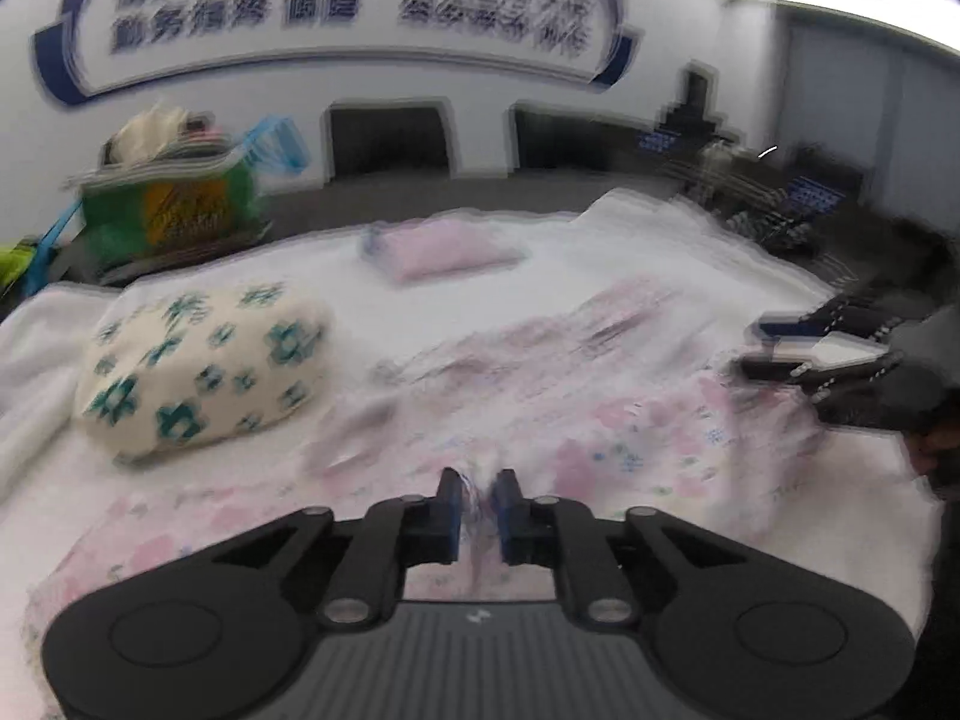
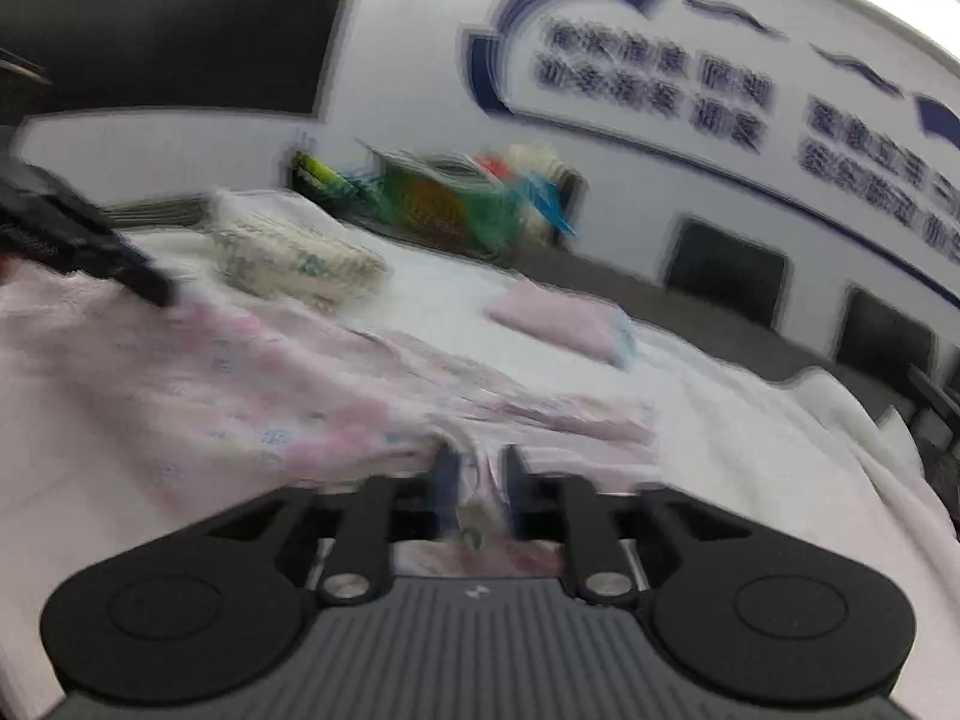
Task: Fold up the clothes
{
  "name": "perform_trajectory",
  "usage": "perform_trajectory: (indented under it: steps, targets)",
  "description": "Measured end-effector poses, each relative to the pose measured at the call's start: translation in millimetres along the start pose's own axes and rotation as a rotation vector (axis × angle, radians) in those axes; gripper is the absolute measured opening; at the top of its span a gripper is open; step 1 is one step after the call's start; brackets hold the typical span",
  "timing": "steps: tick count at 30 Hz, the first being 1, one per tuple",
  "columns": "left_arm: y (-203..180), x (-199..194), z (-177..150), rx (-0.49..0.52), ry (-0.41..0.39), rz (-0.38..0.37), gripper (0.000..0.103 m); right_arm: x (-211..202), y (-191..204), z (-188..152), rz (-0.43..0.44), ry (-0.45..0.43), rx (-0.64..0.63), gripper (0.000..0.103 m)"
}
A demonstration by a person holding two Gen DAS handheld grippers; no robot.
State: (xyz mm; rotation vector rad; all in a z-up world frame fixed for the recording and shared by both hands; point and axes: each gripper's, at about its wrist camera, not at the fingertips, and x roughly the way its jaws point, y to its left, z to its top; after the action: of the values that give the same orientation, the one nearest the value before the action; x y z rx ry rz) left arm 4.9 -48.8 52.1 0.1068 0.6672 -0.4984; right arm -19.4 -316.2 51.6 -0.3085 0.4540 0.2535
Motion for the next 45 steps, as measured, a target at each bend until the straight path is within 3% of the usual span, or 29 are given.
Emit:
perform_trajectory:
  steps: [1,3,4,6,8,10,12,14,15,16,17,20,28,30,31,32,34,39,41,45]
  targets:
    - [11,-7,-4,-0.014,-0.016,-0.012,0.017,4,0,3,-0.031,0.003,-0.006,0.045]
    - [23,-30,-20,0.018,-0.075,-0.043,0.042,-7,-2,5,-0.048,-0.046,-0.023,0.048]
    - [28,-42,-28,0.034,-0.104,-0.059,0.055,-21,-2,1,-0.014,-0.094,-0.036,0.055]
    - [38,-63,-44,0.075,-0.159,-0.088,0.058,-42,4,-13,0.076,-0.122,-0.107,0.062]
    - [21,-64,-60,0.231,-0.176,-0.075,0.066,-55,16,-30,0.148,-0.107,-0.195,0.063]
    - [5,-53,-69,0.385,-0.166,-0.055,0.07,-49,34,-45,0.162,-0.054,-0.313,0.062]
    - [-3,-38,-71,0.461,-0.165,-0.023,0.07,-41,48,-56,0.166,-0.018,-0.411,0.062]
    - [-4,-22,-66,0.472,-0.113,-0.012,0.065,-30,48,-55,0.176,-0.017,-0.397,0.057]
    - [-2,-15,-64,0.46,-0.087,-0.016,0.058,-23,44,-53,0.188,-0.013,-0.375,0.051]
    - [-1,-9,-61,0.45,-0.06,-0.019,0.031,-16,39,-51,0.205,0.004,-0.349,0.035]
    - [1,-4,-60,0.442,-0.027,-0.025,0.013,-11,34,-48,0.232,0.021,-0.323,0.026]
    - [8,-5,-58,0.385,-0.005,-0.059,0.002,-11,27,-47,0.31,0.06,-0.294,0.01]
    - [1,-44,-57,0.211,-0.007,-0.259,0.001,-66,8,-46,0.399,0.155,-0.237,0.004]
    - [1,-38,-66,0.154,-0.002,-0.278,0.008,-80,7,-51,0.393,0.196,-0.231,0.004]
    - [3,-33,-70,0.135,-0.001,-0.281,0.018,-84,7,-54,0.383,0.22,-0.228,0.01]
    - [7,-31,-72,0.115,0.005,-0.258,0.032,-87,8,-55,0.382,0.232,-0.228,0.021]
    - [18,-33,-70,0.046,-0.007,-0.231,0.042,-96,8,-55,0.392,0.21,-0.218,0.04]
    - [18,-35,-50,-0.088,-0.13,-0.165,0.052,-101,10,-35,0.405,-0.051,-0.014,0.041]
    - [5,-26,-45,-0.069,-0.141,-0.125,0.053,-79,22,-30,0.367,-0.078,0.115,0.042]
    - [-24,4,-52,0.096,-0.119,-0.024,0.043,-40,36,-43,0.297,0.002,0.175,0.041]
